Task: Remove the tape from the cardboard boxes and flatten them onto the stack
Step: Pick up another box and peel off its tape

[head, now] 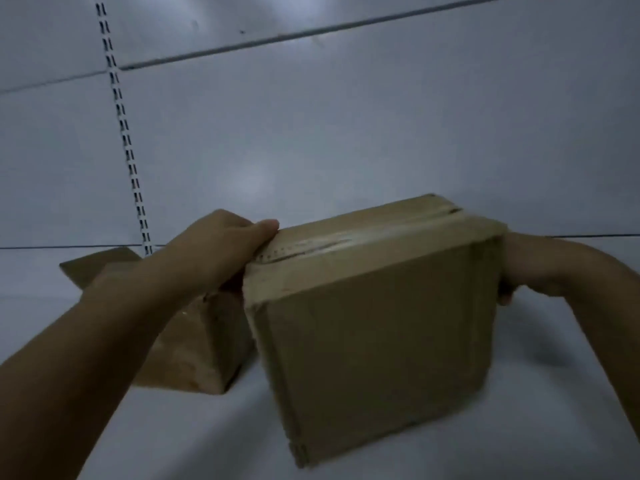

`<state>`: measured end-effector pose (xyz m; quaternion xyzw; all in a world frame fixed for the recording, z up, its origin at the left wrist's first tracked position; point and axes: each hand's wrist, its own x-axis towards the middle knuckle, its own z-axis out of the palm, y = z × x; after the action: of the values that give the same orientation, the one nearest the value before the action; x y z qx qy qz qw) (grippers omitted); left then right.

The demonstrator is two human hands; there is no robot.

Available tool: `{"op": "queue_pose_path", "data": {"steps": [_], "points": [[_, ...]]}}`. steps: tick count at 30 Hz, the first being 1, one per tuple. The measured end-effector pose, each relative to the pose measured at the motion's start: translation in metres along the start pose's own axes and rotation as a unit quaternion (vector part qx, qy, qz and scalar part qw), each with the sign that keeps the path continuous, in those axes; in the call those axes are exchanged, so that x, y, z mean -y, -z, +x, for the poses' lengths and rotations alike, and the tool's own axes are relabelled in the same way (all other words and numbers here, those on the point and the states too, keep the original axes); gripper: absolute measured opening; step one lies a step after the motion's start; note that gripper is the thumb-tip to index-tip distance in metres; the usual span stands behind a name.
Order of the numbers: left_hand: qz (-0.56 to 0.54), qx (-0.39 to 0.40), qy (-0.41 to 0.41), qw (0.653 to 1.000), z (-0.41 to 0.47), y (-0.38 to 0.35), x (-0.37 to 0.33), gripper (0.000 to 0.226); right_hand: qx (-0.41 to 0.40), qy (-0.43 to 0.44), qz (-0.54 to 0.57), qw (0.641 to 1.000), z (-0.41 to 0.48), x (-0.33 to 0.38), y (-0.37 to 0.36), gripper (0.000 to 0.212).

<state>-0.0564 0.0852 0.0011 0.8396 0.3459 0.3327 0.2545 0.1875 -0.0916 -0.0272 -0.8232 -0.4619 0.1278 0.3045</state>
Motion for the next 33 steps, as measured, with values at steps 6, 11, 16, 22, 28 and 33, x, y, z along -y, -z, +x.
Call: {"op": "queue_pose_path", "data": {"steps": [6,11,16,22,28,33], "points": [[0.080,0.097,-0.095,0.988,0.022,-0.072,0.062,0.011,-0.002,-0.045,-0.039,0.998,0.024,-0.023,-0.007,0.027],[-0.383,-0.014,0.002,0.924,-0.009,-0.098,0.061,0.033,-0.183,0.178,0.082,0.963,-0.006,0.033,-0.001,0.033],[-0.359,-0.044,-0.099,0.927,-0.044,-0.136,0.053,0.033,0.119,0.257,-0.125,0.951,-0.007,0.060,-0.067,0.071],[-0.318,0.285,-0.155,0.891,-0.047,-0.126,0.077,0.091,0.176,0.296,-0.118,0.931,0.008,0.037,-0.051,0.061],[-0.197,0.247,-0.168,0.934,-0.059,-0.137,0.077,0.135,0.225,0.287,0.040,0.930,0.015,0.022,-0.043,0.074],[-0.255,0.182,-0.192,0.930,-0.055,-0.136,0.078,0.097,0.206,0.287,0.024,0.935,0.013,0.027,-0.046,0.059]]}}
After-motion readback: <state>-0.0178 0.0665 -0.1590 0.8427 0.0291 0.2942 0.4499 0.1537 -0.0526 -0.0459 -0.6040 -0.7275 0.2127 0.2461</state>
